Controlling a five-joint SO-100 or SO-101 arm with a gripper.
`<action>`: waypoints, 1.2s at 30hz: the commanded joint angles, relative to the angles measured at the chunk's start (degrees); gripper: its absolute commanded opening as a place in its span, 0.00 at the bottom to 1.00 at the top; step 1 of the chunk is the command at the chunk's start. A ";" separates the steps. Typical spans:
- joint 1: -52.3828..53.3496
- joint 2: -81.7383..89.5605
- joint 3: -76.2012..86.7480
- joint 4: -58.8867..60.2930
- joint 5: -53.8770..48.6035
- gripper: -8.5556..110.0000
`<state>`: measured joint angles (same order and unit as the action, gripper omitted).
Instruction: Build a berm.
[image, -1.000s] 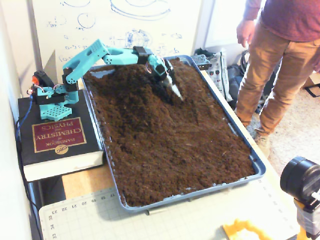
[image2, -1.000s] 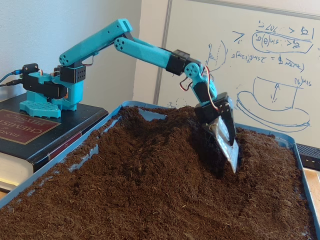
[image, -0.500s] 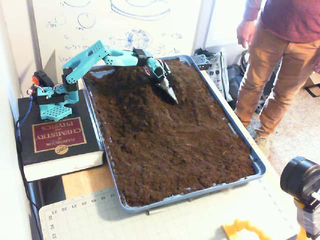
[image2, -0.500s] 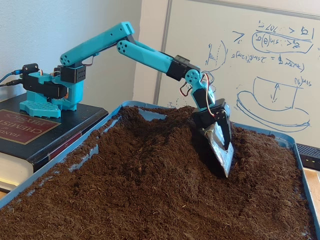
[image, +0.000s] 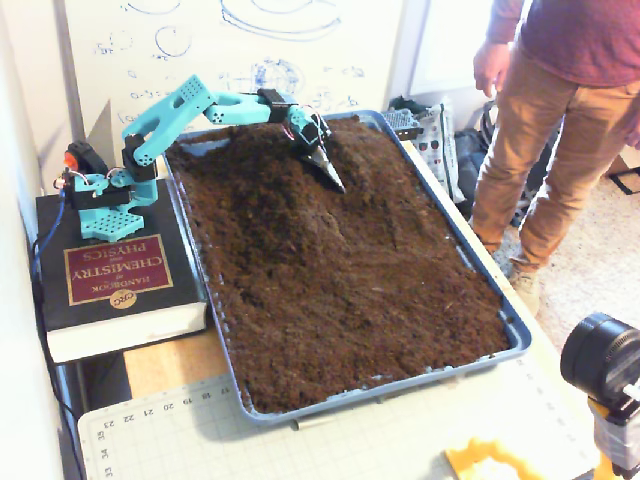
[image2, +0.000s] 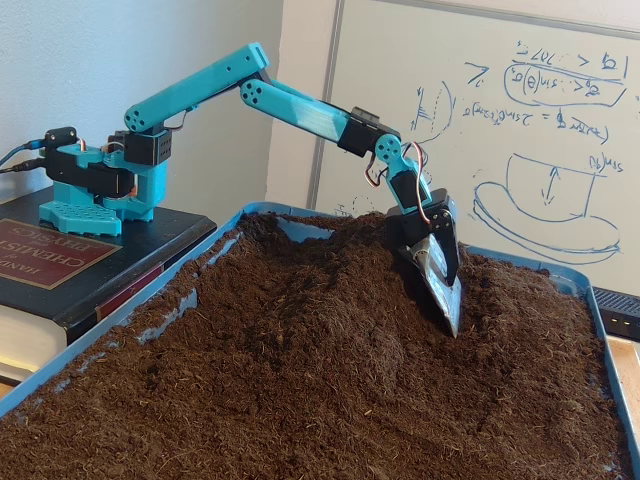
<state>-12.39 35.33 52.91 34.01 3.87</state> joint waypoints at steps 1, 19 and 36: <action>-2.29 3.87 1.41 -0.79 0.53 0.07; -4.83 20.74 27.16 -0.97 0.62 0.07; -7.38 41.40 27.95 -0.62 6.24 0.07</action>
<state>-19.60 64.34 81.56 33.93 9.40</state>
